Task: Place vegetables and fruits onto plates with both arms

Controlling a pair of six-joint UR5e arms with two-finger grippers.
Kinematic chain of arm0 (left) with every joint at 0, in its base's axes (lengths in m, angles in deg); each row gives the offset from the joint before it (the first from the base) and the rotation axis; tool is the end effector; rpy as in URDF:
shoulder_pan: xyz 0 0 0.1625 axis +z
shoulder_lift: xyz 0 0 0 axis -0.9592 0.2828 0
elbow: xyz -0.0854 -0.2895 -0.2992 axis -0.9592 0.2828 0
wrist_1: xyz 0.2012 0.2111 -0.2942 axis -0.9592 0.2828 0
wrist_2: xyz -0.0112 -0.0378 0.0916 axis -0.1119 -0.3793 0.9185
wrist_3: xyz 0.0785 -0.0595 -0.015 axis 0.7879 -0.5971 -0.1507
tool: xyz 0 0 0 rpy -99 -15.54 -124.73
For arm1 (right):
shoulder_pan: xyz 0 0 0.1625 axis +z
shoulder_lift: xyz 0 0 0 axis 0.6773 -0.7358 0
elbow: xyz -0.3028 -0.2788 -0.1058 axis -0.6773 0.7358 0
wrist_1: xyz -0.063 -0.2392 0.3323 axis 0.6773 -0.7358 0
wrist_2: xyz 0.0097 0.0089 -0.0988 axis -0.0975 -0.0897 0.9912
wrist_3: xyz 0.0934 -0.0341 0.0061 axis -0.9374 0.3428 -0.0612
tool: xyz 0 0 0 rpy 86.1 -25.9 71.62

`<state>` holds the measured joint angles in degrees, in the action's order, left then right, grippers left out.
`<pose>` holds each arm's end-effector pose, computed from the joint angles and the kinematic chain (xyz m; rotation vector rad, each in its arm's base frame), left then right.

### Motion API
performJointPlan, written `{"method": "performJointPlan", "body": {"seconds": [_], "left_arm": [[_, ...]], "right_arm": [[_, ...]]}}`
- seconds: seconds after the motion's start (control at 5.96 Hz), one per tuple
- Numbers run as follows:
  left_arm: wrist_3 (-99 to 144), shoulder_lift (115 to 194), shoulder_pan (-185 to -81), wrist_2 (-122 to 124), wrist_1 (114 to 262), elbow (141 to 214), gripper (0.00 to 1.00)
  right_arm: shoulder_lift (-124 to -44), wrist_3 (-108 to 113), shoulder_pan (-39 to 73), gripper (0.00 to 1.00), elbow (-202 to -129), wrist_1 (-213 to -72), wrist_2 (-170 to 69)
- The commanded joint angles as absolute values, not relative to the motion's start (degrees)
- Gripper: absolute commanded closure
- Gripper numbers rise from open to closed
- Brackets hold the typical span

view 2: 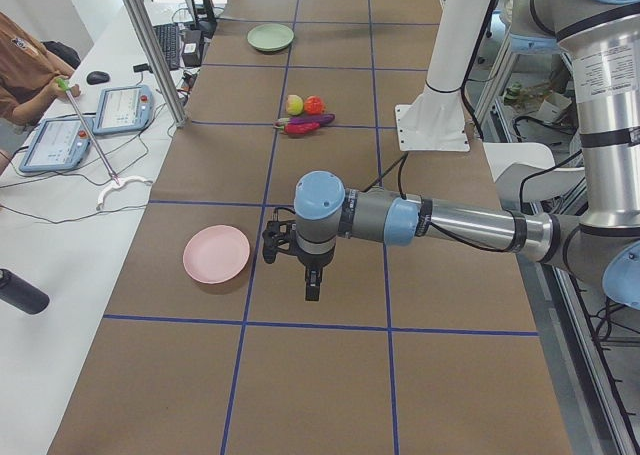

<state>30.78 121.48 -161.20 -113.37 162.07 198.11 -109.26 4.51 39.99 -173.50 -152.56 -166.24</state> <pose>-0.0452 -0.4017 0.5745 0.0748 0.8056 -0.0121 -0.0014 -0.4666 0.5915 -0.0129 -0.8623 0.0505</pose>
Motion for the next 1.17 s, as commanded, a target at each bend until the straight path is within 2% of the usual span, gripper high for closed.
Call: {"method": "performJointPlan", "body": {"seconds": [0.0, 0.34, 0.67, 1.01], "left_arm": [[30.75, 121.47, -161.11, -113.48, 162.08, 198.19, 0.00], [30.58, 121.47, -161.11, -116.37, 162.08, 197.92, 0.00], [30.49, 121.47, -161.02, -116.47, 162.08, 197.92, 0.00], [30.49, 121.47, -161.02, -116.47, 162.08, 197.92, 0.00]], "right_arm": [[-109.34, 4.34, 39.99, 0.00, -173.41, -152.28, -169.77], [-108.90, 2.60, 35.98, 0.00, -173.49, -143.38, -175.49], [-97.37, -19.54, 26.51, 0.00, -174.45, -142.00, -174.89], [-88.19, -32.61, 18.68, 0.00, -174.64, -142.08, -167.46]]}}
